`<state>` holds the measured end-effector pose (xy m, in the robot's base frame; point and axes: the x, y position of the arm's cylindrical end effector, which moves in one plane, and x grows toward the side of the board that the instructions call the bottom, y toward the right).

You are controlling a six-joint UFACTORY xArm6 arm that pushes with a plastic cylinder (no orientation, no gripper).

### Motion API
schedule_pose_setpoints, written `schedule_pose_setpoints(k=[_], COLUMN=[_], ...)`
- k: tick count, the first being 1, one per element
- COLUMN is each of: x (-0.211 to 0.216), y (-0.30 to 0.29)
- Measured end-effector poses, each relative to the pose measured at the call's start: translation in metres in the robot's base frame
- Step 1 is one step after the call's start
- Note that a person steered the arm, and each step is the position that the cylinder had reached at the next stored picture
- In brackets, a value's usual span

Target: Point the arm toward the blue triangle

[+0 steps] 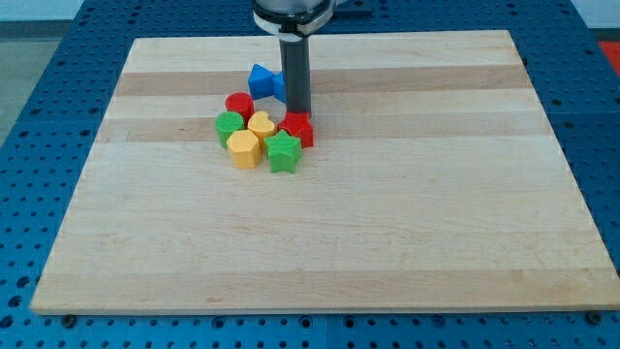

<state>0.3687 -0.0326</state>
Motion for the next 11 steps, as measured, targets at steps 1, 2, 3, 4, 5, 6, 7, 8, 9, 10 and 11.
schedule_pose_setpoints(k=[1,2,3,4,5,6,7,8,9,10,11], x=[0.0,-0.018,-0.027,-0.034,-0.067,-0.094,-0.111,-0.12,-0.119,-0.107,-0.092], y=[0.0,0.002,0.026,0.049,0.051,0.048,0.026,-0.02,-0.07,-0.101,-0.105])
